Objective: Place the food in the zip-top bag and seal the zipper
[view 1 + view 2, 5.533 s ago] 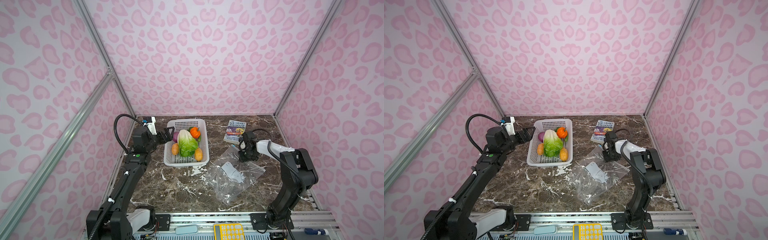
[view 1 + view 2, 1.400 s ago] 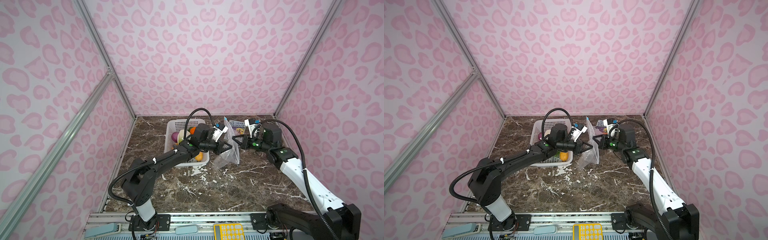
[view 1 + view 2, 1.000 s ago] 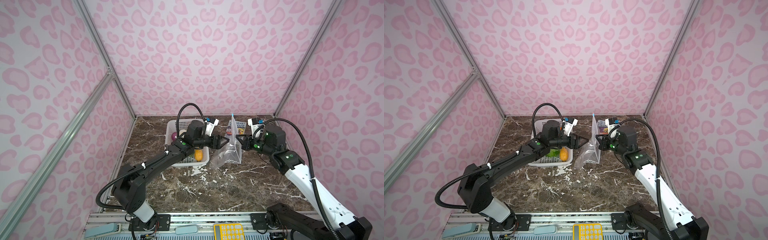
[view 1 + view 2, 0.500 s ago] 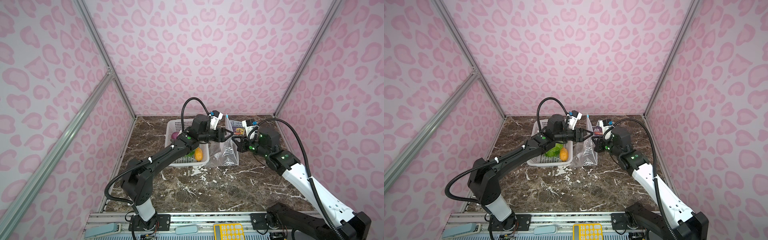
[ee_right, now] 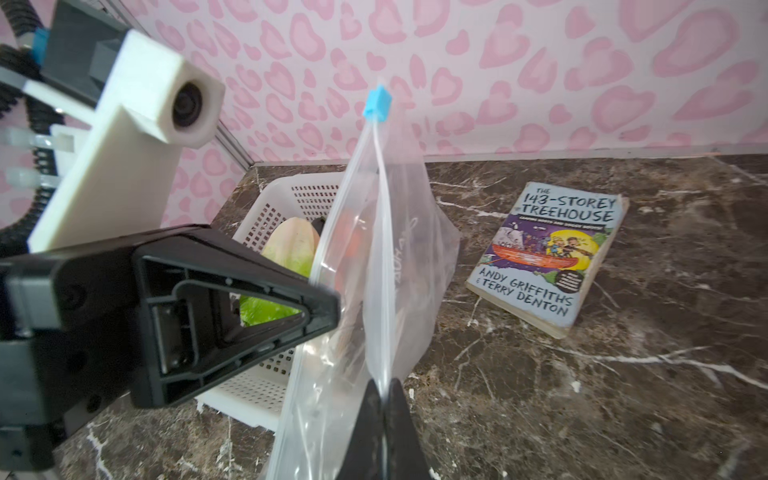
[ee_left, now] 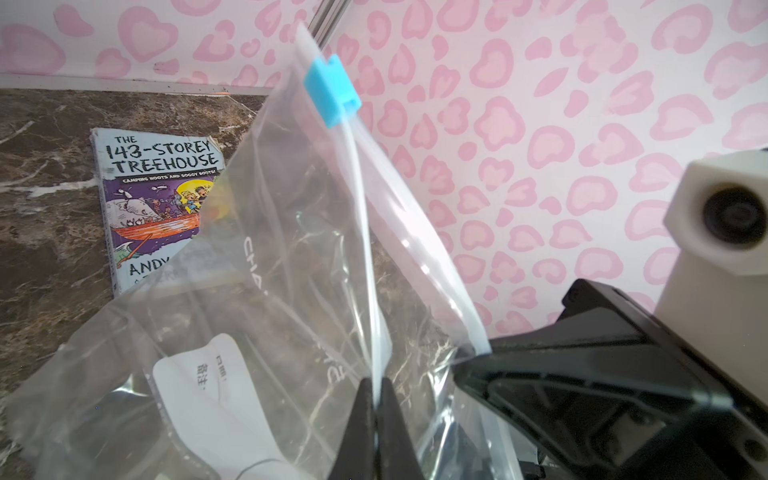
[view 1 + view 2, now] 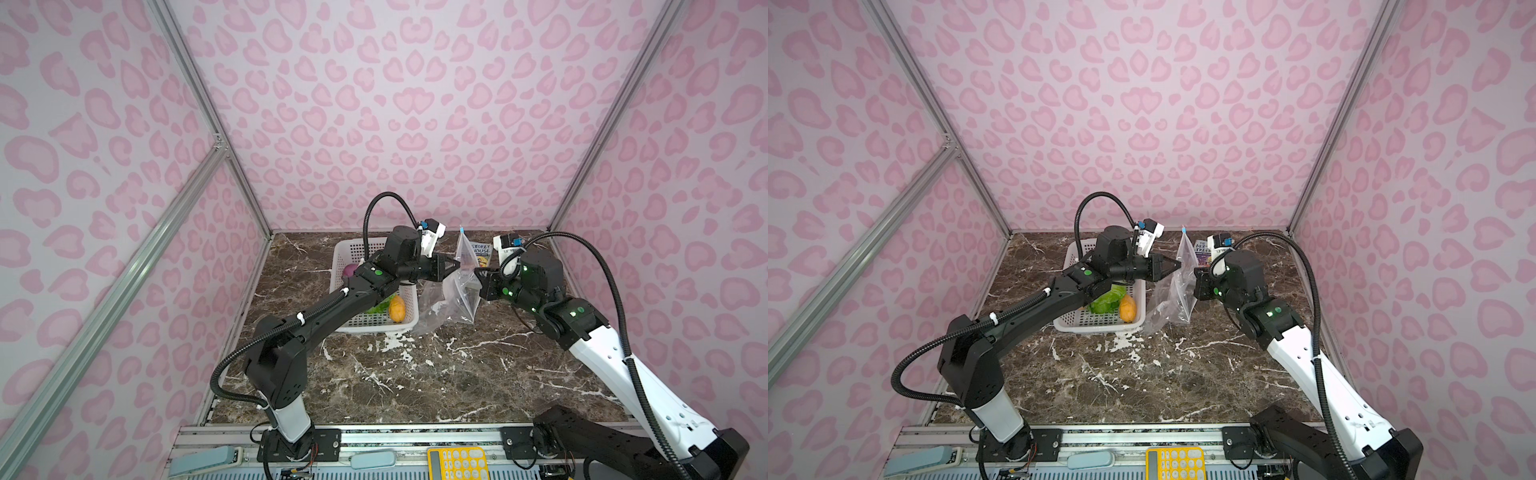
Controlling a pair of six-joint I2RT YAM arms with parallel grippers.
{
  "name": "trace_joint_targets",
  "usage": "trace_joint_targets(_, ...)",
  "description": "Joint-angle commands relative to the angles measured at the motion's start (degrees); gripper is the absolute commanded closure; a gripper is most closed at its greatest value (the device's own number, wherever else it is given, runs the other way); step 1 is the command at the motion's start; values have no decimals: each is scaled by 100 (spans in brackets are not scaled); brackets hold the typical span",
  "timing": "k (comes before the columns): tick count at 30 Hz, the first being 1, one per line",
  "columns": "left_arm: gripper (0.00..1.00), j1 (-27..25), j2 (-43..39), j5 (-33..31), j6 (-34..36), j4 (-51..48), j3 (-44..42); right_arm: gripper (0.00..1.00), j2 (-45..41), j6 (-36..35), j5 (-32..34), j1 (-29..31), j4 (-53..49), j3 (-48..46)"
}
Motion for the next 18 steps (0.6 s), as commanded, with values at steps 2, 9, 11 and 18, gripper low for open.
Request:
trace_joint_targets(2,97,-1,-153,-10,127,-176,242,100,-75,-315,1049,8,-501,331)
trace_joint_targets(9,97,-40,-415,477,-252,113,341,100,-186,-760,1878,24,-989,981)
trace_joint_targets(11,97,-47,-462,332,-206,109,216,100,-116,-804,1853,18,-1066,980)
trace_joint_targets(18,97,-112,-469,197,-377,161,-191,100,272,-386,945,19,-850,418)
